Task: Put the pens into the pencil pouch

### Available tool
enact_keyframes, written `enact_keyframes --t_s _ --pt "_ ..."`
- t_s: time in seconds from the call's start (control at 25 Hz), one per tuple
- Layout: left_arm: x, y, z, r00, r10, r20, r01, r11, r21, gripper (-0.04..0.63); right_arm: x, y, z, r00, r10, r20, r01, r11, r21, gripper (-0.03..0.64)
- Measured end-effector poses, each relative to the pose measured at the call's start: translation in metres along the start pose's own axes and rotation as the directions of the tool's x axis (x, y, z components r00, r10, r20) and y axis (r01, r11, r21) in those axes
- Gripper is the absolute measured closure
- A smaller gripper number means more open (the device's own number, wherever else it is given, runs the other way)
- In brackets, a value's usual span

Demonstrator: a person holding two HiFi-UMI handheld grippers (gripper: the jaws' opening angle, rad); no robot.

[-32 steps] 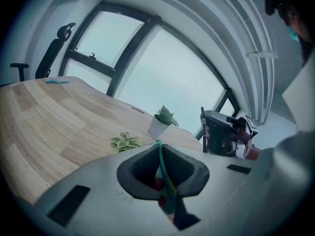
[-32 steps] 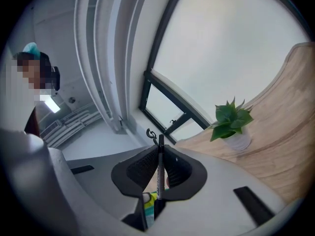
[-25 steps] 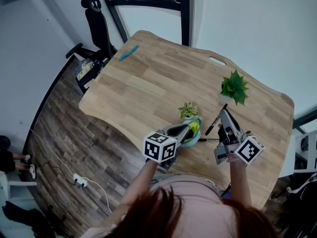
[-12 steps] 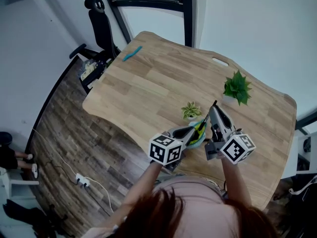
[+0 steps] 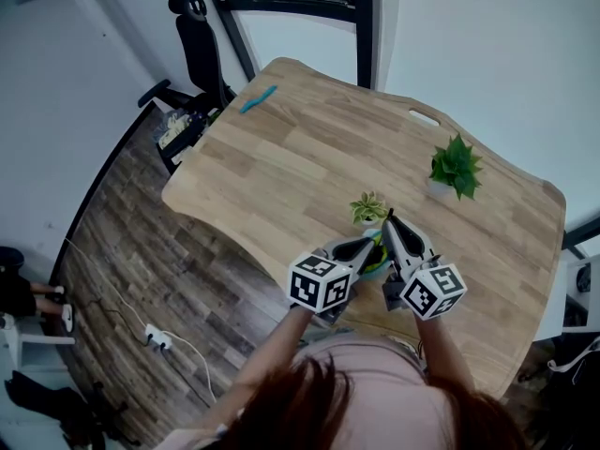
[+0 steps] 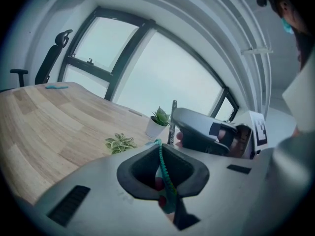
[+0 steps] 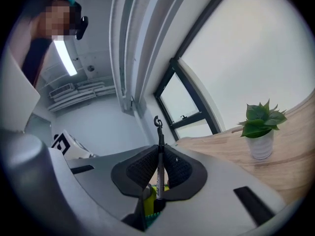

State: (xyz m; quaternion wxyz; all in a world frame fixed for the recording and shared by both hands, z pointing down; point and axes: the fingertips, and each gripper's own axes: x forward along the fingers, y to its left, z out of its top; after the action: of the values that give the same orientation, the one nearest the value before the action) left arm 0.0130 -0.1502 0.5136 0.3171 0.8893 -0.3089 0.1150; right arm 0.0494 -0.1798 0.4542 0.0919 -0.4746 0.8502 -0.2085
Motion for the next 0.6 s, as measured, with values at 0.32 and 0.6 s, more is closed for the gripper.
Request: enact_keyframes --t_s 0.32,0.6 --pt "-0.001 0.004 0.002 1.0 0.017 0.012 -0.017 1.0 -0.014 0.581 -0.003 0.006 -0.029 0.993 -0.032 -0.114 0.008 0.978 -0.207 0.585" --pt "0.0 0.005 0.003 1.0 0.012 0.013 -0.012 1.0 -0.017 0.581 -0.004 0.007 -0.037 0.985 -0.037 -0.166 -0.002 0.973 -0.23 0.575"
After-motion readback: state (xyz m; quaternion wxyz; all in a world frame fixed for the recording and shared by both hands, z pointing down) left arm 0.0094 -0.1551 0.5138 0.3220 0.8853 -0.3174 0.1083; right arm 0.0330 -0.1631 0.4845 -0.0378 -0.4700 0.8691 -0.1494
